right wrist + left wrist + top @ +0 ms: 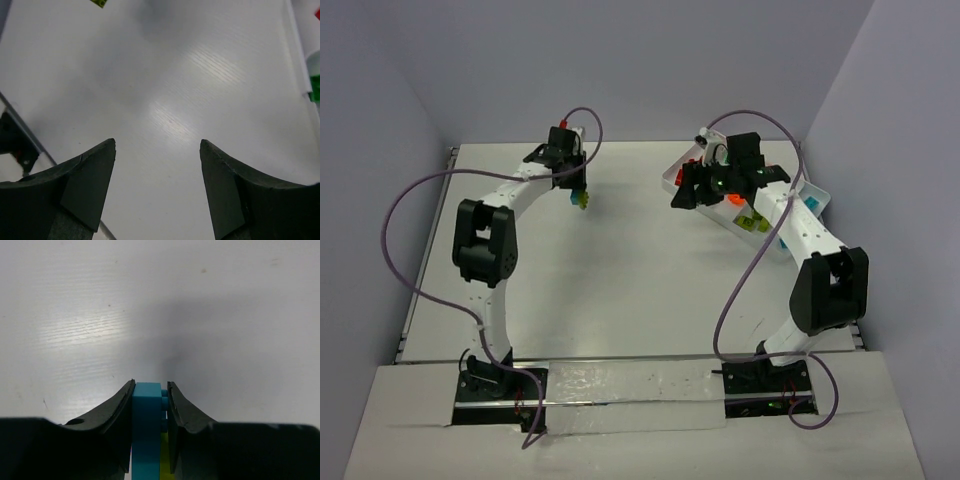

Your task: Sort the legos into containers by color

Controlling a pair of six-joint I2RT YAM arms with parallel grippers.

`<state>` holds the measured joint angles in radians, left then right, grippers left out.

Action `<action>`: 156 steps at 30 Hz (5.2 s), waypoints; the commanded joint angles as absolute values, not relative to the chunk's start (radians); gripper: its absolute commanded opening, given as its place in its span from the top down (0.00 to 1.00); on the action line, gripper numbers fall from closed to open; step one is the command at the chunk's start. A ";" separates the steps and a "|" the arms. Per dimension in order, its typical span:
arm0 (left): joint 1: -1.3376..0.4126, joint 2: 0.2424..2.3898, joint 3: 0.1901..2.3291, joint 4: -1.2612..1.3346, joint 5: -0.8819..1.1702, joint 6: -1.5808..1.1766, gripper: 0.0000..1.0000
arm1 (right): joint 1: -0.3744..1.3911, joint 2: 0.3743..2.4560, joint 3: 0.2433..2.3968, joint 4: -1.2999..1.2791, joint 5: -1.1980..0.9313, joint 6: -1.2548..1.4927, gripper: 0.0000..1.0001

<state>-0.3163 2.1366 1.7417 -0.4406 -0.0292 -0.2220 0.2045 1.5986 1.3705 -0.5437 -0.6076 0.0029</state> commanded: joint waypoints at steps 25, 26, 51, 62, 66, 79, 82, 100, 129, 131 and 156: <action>-0.646 1.593 1.615 -0.340 -0.233 -0.449 1.00 | 0.400 1.711 1.522 -0.010 -0.901 0.627 0.12; -0.646 1.595 1.615 -0.338 -0.234 -0.449 1.00 | 0.403 1.709 1.516 -0.006 -0.905 0.628 0.13; -0.602 1.579 1.456 -0.230 -0.512 -0.421 1.00 | 0.271 1.558 1.333 -0.085 -0.897 0.576 1.00; -0.531 1.620 1.375 -0.164 -0.455 -0.372 1.00 | -0.163 1.369 1.266 -0.639 -0.694 0.033 1.00; -0.532 1.641 1.409 -0.188 -0.390 -0.352 1.00 | -0.237 1.448 1.309 -0.737 -0.451 -0.140 1.00; -0.534 1.660 1.433 -0.206 -0.267 -0.287 1.00 | -0.261 1.890 1.666 -0.746 -0.199 -0.201 1.00; -0.535 1.671 1.446 -0.211 -0.259 -0.298 1.00 | -0.262 1.991 1.764 -0.751 -0.203 -0.174 0.94; -0.532 1.690 1.468 -0.229 -0.261 -0.313 1.00 | -0.259 2.241 1.962 -0.787 -0.290 -0.084 0.68; -0.358 1.558 1.455 -0.161 0.459 -0.773 1.00 | 0.117 1.678 1.697 -0.593 -0.739 0.124 0.03; -0.354 1.555 1.457 -0.168 0.463 -0.788 1.00 | 0.218 1.691 1.708 -0.577 -0.733 0.152 0.02; -0.354 1.546 1.512 -0.304 0.185 -0.820 1.00 | 0.614 1.935 1.953 -0.385 -0.484 0.491 0.01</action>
